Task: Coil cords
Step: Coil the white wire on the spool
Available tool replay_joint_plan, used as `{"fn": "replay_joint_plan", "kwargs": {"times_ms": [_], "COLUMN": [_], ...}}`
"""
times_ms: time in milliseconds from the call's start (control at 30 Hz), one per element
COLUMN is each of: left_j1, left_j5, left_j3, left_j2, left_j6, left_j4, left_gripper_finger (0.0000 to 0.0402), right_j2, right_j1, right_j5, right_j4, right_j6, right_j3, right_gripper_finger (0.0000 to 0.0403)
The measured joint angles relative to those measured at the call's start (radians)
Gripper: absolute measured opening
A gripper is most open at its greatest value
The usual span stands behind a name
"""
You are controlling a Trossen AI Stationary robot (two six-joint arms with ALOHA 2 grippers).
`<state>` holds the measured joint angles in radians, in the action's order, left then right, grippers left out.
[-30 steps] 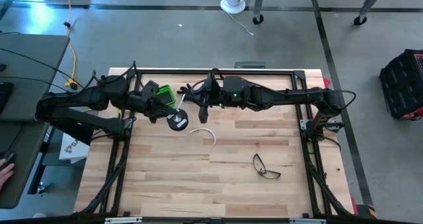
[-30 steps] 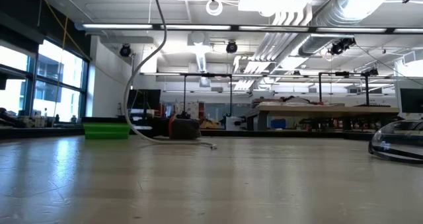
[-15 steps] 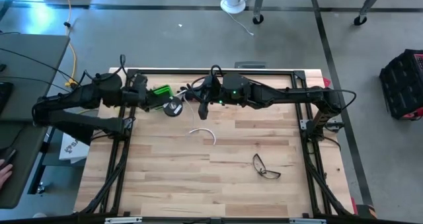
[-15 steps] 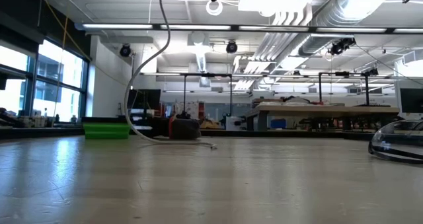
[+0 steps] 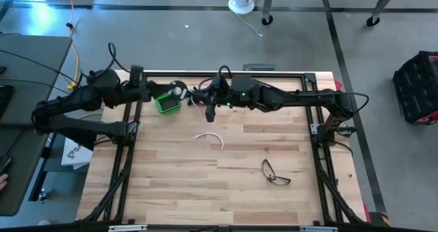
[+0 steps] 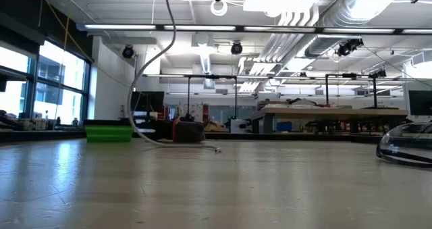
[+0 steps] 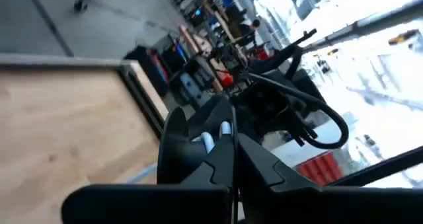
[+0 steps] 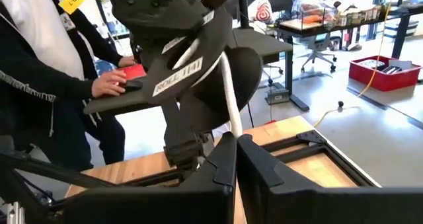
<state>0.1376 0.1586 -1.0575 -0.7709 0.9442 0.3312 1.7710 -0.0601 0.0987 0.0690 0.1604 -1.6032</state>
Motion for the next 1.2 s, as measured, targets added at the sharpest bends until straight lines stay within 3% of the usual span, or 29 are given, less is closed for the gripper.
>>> {"fn": "replay_joint_plan", "kwargs": {"times_ms": [200,500,867,1000,1200], "left_j1": [0.001,0.001,0.000,0.000,0.000], "left_j5": [0.072,0.045,0.028,0.017,0.004], "left_j3": [-0.057,-0.059,-0.059,-0.059,-0.059], "left_j2": [-0.024,-0.069,-0.037,-0.039,-0.065], "left_j6": [-0.200,-0.458,-0.580,-0.572,-0.571], "left_j4": [0.010,-0.142,-0.226,-0.243,-0.393], "left_gripper_finger": [0.0000,0.0000,0.0000,0.0000,0.0000], "right_j2": [0.000,-0.001,-0.132,-0.186,-0.188], "right_j1": [0.000,0.001,0.013,0.023,0.028], "right_j5": [-0.008,-0.025,-0.053,-0.022,0.073], "right_j4": [0.040,0.094,0.090,-0.037,-0.209], "right_j6": [0.045,0.101,0.037,0.017,0.022], "right_j3": [0.000,0.000,-0.001,-0.002,-0.001], "right_gripper_finger": [0.0001,0.0001,0.0006,0.0050,0.0169]}}
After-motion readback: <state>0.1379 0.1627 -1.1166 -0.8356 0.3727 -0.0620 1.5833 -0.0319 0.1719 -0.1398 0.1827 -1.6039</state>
